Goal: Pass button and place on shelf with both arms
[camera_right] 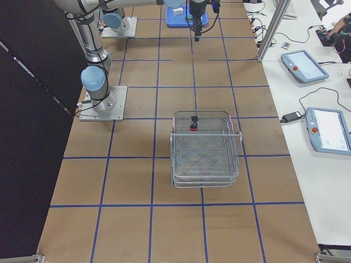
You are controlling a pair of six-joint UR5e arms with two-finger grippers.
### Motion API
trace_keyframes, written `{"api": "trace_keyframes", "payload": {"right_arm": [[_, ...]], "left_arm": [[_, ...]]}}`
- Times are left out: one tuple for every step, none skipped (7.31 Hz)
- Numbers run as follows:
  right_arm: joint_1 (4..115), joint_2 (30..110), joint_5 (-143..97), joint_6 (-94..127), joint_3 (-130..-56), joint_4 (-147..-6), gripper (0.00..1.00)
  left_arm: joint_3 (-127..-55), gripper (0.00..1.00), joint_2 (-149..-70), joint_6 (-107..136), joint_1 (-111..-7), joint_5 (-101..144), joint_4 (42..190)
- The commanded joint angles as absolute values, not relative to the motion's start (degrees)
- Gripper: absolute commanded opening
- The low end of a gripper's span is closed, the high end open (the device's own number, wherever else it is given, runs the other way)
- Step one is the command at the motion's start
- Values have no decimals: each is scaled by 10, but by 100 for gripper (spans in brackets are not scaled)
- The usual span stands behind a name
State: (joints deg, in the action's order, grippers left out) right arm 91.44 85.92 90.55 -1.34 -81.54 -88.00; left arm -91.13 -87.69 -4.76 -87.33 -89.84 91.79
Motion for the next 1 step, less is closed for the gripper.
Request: {"api": "trace_keyframes", "payload": {"right_arm": [[915, 858, 904, -14, -816, -881, 100]], "left_arm": [[-905, 100, -879, -24, -877, -900, 923]]}}
